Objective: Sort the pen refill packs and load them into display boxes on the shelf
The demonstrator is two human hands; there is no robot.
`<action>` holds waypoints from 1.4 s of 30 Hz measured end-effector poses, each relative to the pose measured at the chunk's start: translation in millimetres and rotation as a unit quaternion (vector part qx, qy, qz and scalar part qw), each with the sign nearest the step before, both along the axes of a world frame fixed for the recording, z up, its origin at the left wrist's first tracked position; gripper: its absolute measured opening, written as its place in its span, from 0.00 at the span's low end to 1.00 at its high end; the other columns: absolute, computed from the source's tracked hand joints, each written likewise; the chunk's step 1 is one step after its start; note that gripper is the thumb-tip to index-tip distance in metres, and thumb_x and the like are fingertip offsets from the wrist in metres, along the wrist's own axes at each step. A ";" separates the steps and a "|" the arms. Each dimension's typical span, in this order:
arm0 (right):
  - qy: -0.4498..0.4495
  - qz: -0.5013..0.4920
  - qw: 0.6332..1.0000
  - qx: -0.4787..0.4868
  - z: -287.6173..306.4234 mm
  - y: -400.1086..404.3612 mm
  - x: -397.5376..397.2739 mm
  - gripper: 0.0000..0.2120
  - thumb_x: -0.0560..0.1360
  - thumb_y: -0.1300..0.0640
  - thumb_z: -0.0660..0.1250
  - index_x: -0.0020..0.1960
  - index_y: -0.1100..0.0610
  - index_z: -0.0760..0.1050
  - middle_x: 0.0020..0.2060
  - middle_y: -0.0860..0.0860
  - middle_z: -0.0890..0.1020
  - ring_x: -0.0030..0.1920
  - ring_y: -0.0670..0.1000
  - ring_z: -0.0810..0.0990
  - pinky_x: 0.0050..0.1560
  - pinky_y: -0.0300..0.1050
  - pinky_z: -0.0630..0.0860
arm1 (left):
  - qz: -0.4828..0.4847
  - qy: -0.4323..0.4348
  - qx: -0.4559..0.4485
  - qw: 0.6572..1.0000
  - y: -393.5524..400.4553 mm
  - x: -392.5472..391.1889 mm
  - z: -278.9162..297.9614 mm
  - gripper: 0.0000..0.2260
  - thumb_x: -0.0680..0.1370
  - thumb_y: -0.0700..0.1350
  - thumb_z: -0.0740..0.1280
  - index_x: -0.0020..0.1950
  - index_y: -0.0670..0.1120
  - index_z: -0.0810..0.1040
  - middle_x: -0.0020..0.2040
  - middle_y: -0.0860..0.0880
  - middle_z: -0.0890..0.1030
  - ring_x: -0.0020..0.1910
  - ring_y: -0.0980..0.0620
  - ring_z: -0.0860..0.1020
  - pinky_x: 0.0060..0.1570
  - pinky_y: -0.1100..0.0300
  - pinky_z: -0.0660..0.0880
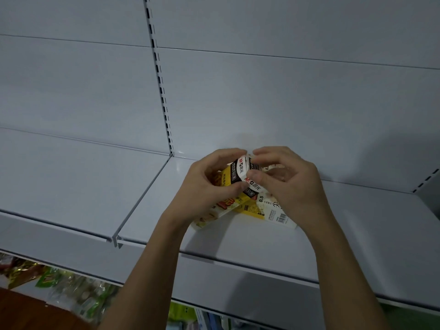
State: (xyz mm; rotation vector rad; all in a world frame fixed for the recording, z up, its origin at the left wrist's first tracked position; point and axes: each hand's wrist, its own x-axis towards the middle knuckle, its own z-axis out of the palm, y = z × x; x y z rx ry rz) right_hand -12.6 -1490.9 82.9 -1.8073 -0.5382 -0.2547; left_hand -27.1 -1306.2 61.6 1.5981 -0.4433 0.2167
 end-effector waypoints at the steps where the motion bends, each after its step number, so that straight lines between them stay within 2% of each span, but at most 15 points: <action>1: -0.022 -0.003 1.000 -0.003 -1.7 3.5 0.1 0.09 0.72 0.54 0.75 0.50 0.43 0.83 0.53 0.37 0.82 0.56 0.45 0.80 0.53 0.51 0.80 | 0.005 -0.007 -0.004 1.000 0.1 1.3 -0.3 0.21 0.73 0.32 0.73 0.65 0.44 0.77 0.58 0.45 0.82 0.55 0.45 0.81 0.52 0.49 0.80; 4: -0.051 0.001 0.998 -0.026 -8.0 13.9 1.0 0.13 0.75 0.43 0.67 0.58 0.42 0.80 0.61 0.36 0.78 0.65 0.43 0.73 0.62 0.48 0.75 | 0.030 -0.037 -0.017 0.999 2.5 5.1 -0.4 0.19 0.75 0.32 0.71 0.65 0.43 0.79 0.61 0.45 0.80 0.56 0.46 0.80 0.53 0.54 0.77; 6: -0.006 0.011 1.000 0.016 -9.0 19.0 -0.5 0.20 0.77 0.41 0.65 0.68 0.45 0.74 0.67 0.39 0.72 0.67 0.38 0.70 0.61 0.41 0.75 | 0.069 -0.052 -0.044 0.995 3.5 7.2 3.2 0.16 0.75 0.33 0.71 0.62 0.43 0.79 0.61 0.45 0.79 0.55 0.46 0.80 0.52 0.52 0.78; 8: 0.060 0.023 0.996 0.063 -10.5 20.9 -2.3 0.30 0.74 0.40 0.66 0.73 0.46 0.67 0.67 0.40 0.71 0.64 0.34 0.72 0.54 0.34 0.77 | 0.139 -0.054 -0.125 0.981 4.7 11.0 8.4 0.12 0.76 0.35 0.70 0.58 0.42 0.79 0.59 0.44 0.81 0.53 0.44 0.82 0.49 0.50 0.80; 10: 0.085 0.022 0.995 0.036 -14.4 18.2 -1.9 0.33 0.70 0.39 0.69 0.73 0.42 0.66 0.65 0.36 0.72 0.64 0.37 0.73 0.53 0.36 0.78 | 0.240 -0.037 -0.252 0.937 7.2 17.5 12.2 0.08 0.76 0.37 0.71 0.54 0.44 0.77 0.58 0.44 0.82 0.51 0.45 0.83 0.46 0.52 0.81; 13: 0.085 0.031 0.996 -0.015 -14.4 10.1 -1.5 0.26 0.71 0.51 0.76 0.65 0.37 0.72 0.60 0.39 0.77 0.59 0.42 0.79 0.55 0.46 0.80 | 0.334 -0.005 -0.394 0.856 7.8 28.8 11.2 0.10 0.75 0.43 0.73 0.53 0.47 0.75 0.64 0.39 0.77 0.56 0.43 0.82 0.50 0.48 0.82; 17: 0.105 -0.044 0.990 0.077 -14.2 1.3 1.8 0.24 0.73 0.63 0.74 0.61 0.40 0.74 0.59 0.43 0.79 0.55 0.42 0.82 0.45 0.41 0.83 | 0.353 0.066 -0.451 0.817 -10.3 39.2 1.8 0.09 0.78 0.42 0.70 0.54 0.45 0.73 0.62 0.39 0.77 0.55 0.45 0.82 0.47 0.53 0.82; 22: 0.094 -0.147 0.975 0.137 -17.7 -18.0 8.9 0.18 0.72 0.62 0.75 0.59 0.52 0.76 0.54 0.45 0.83 0.53 0.39 0.82 0.38 0.30 0.78 | 0.324 0.133 -0.346 0.870 -28.7 46.9 -13.4 0.06 0.79 0.46 0.68 0.54 0.54 0.75 0.58 0.45 0.78 0.53 0.48 0.82 0.43 0.59 0.80; 25: 0.102 -0.152 0.975 0.127 -26.4 -28.7 12.7 0.22 0.71 0.65 0.75 0.61 0.50 0.76 0.54 0.43 0.83 0.56 0.38 0.81 0.51 0.35 0.80 | 0.311 0.174 -0.226 0.907 -30.7 50.8 -19.9 0.08 0.80 0.49 0.66 0.59 0.56 0.76 0.58 0.48 0.80 0.55 0.52 0.80 0.41 0.62 0.75; 28: 0.104 -0.195 0.970 0.102 -38.2 -38.4 19.5 0.22 0.72 0.66 0.73 0.63 0.49 0.76 0.55 0.43 0.83 0.57 0.40 0.81 0.59 0.42 0.78 | 0.297 0.194 -0.083 0.931 -29.1 52.0 -26.2 0.13 0.81 0.50 0.64 0.65 0.51 0.76 0.57 0.50 0.81 0.48 0.61 0.78 0.38 0.63 0.71; 32: 0.124 -0.223 0.964 0.081 -59.3 -44.1 20.0 0.21 0.74 0.68 0.70 0.65 0.52 0.77 0.52 0.42 0.83 0.52 0.38 0.82 0.52 0.37 0.80 | 0.275 0.208 0.010 0.939 -27.5 48.8 -41.9 0.14 0.81 0.49 0.63 0.65 0.50 0.76 0.54 0.50 0.83 0.44 0.57 0.82 0.42 0.58 0.78; 35: 0.159 -0.255 0.951 0.068 -81.8 -42.5 13.4 0.17 0.77 0.64 0.69 0.62 0.50 0.80 0.52 0.44 0.84 0.49 0.42 0.84 0.51 0.46 0.82 | 0.242 0.215 0.052 0.945 -27.8 46.5 -51.4 0.11 0.82 0.47 0.61 0.63 0.52 0.77 0.49 0.53 0.83 0.44 0.58 0.82 0.40 0.61 0.77; 37: 0.173 -0.275 0.944 0.061 -90.9 -41.4 6.8 0.13 0.79 0.58 0.66 0.61 0.48 0.81 0.54 0.46 0.84 0.48 0.43 0.83 0.49 0.44 0.82 | 0.243 0.219 0.068 0.942 -27.7 43.2 -54.4 0.09 0.83 0.47 0.60 0.58 0.51 0.79 0.45 0.56 0.82 0.43 0.57 0.81 0.40 0.61 0.77; 40: 0.185 -0.271 0.942 0.069 -93.6 -34.0 -1.1 0.13 0.81 0.54 0.63 0.64 0.48 0.78 0.52 0.44 0.83 0.45 0.42 0.84 0.39 0.38 0.81 | 0.269 0.230 0.077 0.932 -26.2 40.0 -60.9 0.09 0.82 0.48 0.59 0.54 0.47 0.77 0.47 0.51 0.81 0.45 0.54 0.80 0.43 0.56 0.78; 42: 0.206 -0.260 0.940 0.079 -92.9 -23.8 -3.9 0.15 0.82 0.54 0.62 0.67 0.45 0.74 0.49 0.38 0.81 0.43 0.42 0.84 0.40 0.42 0.83 | 0.277 0.240 0.069 0.928 -28.0 36.6 -62.7 0.08 0.83 0.50 0.59 0.53 0.46 0.72 0.48 0.50 0.80 0.44 0.56 0.78 0.39 0.58 0.75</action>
